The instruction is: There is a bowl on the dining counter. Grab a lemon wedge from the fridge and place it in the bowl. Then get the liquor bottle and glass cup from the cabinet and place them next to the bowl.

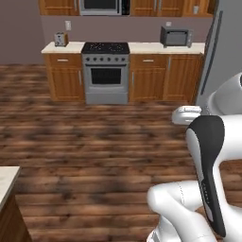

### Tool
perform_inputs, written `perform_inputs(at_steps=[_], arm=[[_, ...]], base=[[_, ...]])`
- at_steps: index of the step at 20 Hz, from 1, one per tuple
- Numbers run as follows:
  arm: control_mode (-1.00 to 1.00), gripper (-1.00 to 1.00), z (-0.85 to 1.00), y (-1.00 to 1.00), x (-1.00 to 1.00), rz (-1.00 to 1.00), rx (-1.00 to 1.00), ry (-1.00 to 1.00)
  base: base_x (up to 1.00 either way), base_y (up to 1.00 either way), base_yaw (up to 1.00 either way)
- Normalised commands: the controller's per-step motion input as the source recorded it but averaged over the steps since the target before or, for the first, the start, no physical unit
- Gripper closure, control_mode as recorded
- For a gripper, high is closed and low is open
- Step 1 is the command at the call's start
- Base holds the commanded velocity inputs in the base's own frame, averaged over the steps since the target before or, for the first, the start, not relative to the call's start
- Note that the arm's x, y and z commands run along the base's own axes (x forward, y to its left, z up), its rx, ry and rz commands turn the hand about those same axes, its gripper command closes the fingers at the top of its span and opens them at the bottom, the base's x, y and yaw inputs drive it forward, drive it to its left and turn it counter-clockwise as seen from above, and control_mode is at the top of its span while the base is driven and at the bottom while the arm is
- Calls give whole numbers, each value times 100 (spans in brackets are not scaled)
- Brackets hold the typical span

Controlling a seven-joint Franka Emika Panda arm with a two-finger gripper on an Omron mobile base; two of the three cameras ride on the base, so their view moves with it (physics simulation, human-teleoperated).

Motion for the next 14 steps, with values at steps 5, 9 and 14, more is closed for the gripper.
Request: perform_inputs(at_steps=[5,9,14], arm=[[100,-100,0,0,0,0,0,0],[100,-100,0,0,0,0,0,0],[100,-100,0,0,0,0,0,0]], base=[[100,9,-4],[100,0,-1],[100,3,-2]])
